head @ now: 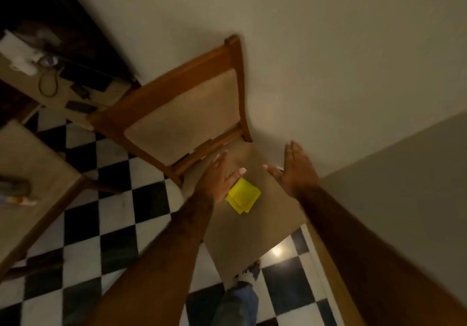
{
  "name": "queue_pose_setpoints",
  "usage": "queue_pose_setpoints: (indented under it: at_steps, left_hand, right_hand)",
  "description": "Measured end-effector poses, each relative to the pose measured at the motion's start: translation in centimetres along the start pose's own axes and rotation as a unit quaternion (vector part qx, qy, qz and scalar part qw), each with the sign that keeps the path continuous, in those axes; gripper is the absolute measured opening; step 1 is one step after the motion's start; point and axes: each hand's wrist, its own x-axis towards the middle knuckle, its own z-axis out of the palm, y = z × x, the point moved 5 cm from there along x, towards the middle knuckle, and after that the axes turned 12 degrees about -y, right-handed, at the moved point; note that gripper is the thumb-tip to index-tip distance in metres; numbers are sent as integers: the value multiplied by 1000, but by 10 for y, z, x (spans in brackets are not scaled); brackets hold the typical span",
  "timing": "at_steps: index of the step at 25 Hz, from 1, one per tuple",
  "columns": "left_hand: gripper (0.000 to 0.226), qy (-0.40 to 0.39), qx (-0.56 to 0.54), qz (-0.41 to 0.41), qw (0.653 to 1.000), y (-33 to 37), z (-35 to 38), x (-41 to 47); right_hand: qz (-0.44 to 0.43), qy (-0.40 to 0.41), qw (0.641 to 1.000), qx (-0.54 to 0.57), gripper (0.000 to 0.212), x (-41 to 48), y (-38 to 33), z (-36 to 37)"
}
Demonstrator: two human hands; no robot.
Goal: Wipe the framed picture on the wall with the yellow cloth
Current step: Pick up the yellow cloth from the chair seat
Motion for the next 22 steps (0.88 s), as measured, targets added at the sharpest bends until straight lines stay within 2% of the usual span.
queue_pose_setpoints:
  at_steps: [2,4,7,10,13,16,19,22]
  left_hand:
    - [85,-55,-52,-42,996,-34,35,24]
    - [82,-93,-58,-82,991,-68,77,41]
    - [84,-107,-60,-119,985,-102,132,74]
    - [78,-99,-41,-141,984,-120,158,96]
    - [55,-52,-14,-137,989,-135,174,115]
    - [34,-13,-89,-164,982,-145,176,119]
    - [28,-19,-163,-153,975,-144,174,115]
    - [28,-13,-232,-122,965,-125,155,97]
  right_hand:
    - [40,-38,997,48,101,25,14,41]
    - [53,-65,996,40,95,40,33,89]
    - [53,-154,985,64,86,69,53,156]
    - [34,-208,970,122,78,96,51,202]
    - [44,-167,968,183,64,118,46,231]
    - [117,-117,938,304,46,127,53,239]
    - [152,-140,907,368,45,123,61,233]
    - [138,-135,896,399,39,102,59,205]
